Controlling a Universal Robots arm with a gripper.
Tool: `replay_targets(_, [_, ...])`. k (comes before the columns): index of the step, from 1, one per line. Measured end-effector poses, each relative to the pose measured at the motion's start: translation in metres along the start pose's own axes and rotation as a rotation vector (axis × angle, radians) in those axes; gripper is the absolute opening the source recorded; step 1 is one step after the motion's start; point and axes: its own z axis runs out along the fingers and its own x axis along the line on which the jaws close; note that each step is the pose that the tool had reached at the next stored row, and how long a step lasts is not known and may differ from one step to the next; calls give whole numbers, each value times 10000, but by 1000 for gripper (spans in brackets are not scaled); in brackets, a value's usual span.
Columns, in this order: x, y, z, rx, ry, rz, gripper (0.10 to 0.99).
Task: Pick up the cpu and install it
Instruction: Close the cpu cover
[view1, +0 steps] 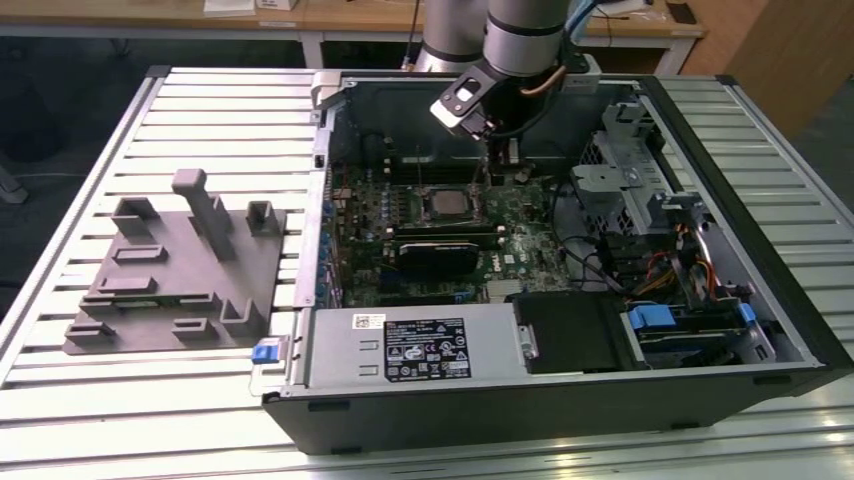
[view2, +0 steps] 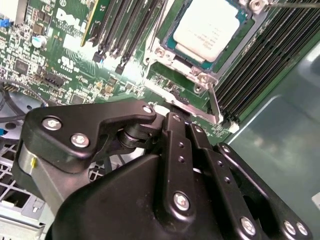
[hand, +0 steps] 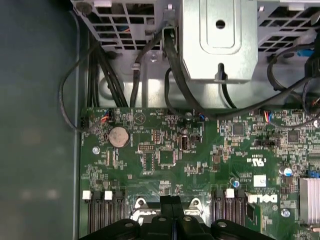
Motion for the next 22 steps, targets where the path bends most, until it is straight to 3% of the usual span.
replay_targets(14, [-2, -145, -5, 0, -1, -1, 106])
replay_targets(22, [-2, -188, -6, 0, -1, 0, 106])
